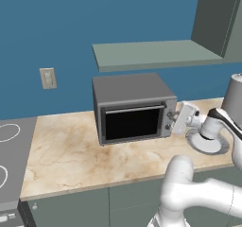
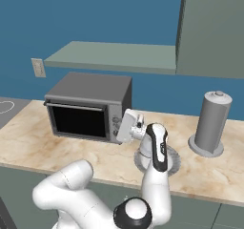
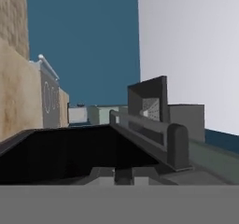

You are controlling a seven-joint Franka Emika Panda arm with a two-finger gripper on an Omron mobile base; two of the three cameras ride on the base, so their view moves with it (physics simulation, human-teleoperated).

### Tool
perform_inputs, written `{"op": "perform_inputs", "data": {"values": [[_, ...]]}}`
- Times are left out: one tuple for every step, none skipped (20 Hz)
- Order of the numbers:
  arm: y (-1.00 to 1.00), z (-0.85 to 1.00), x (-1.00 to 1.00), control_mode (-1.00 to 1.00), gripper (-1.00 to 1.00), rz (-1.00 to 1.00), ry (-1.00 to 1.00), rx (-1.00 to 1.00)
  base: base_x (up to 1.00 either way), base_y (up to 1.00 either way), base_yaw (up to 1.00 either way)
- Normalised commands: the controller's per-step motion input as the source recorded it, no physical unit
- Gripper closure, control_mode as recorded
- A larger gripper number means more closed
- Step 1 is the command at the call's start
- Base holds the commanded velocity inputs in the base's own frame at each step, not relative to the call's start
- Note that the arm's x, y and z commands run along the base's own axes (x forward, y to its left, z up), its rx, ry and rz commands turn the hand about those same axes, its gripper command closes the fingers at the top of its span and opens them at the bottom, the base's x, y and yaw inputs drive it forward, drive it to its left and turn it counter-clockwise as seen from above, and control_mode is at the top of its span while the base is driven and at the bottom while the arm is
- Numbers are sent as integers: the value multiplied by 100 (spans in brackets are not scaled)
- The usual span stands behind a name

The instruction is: Pull the toaster oven rack outwards. Pick up the baguette from the plate and place it on the toaster oven rack. Close the toaster oven door fully and set the temperature to the lowest setting.

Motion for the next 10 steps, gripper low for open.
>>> {"op": "perform_inputs", "data": {"values": [[0, 0, 47, -100, 100, -3, -41, -50, 0, 0, 0], [0, 0, 49, -100, 100, -3, -41, -52, 0, 0, 0], [1, 0, 49, -100, 100, -2, -42, -55, 0, 0, 0], [0, 0, 53, -100, 100, -1, -43, -58, 0, 0, 0], [0, 0, 49, -100, 100, -1, -43, -60, 0, 0, 0], [0, 0, 58, -100, 100, 0, -43, -62, 0, 0, 0], [1, 0, 57, -100, 100, 0, -42, -65, 0, 0, 0], [3, 0, 59, -100, 100, 0, -42, -65, 0, 0, 0], [7, 0, 59, -100, 100, 0, -41, -68, 0, 0, 0], [8, 0, 56, -100, 100, 0, -41, -69, 0, 0, 0]]}}
